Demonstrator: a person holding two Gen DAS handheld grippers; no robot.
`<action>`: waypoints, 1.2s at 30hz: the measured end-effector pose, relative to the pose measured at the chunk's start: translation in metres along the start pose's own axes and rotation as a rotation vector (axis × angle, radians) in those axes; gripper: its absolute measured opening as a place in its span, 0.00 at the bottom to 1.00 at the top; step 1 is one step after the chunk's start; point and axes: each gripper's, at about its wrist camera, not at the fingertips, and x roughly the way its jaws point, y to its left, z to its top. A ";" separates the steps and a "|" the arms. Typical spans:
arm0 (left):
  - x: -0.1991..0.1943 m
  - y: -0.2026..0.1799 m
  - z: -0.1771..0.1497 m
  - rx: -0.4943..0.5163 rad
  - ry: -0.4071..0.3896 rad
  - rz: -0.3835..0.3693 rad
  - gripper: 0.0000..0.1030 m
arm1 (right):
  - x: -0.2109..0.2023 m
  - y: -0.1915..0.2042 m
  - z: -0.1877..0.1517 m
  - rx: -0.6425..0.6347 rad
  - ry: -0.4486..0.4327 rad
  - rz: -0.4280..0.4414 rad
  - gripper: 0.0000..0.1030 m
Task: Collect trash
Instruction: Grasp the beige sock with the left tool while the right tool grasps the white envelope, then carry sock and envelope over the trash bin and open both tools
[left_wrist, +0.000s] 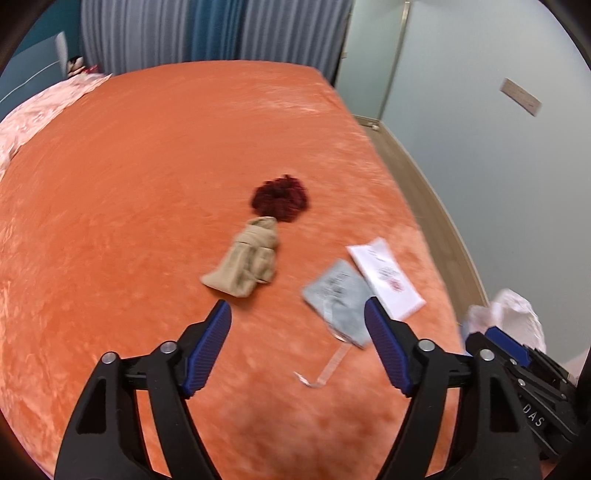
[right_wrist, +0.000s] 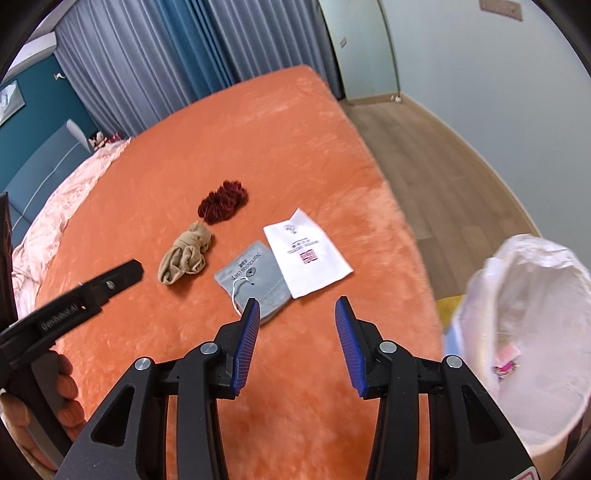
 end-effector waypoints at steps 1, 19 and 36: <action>0.008 0.006 0.004 -0.003 0.008 0.005 0.69 | 0.011 0.002 0.002 0.000 0.011 0.001 0.41; 0.130 0.056 0.031 -0.053 0.142 0.007 0.56 | 0.128 0.005 0.023 -0.029 0.117 -0.070 0.56; 0.076 0.030 0.032 -0.050 0.071 -0.038 0.19 | 0.077 0.002 0.026 -0.013 0.040 -0.029 0.08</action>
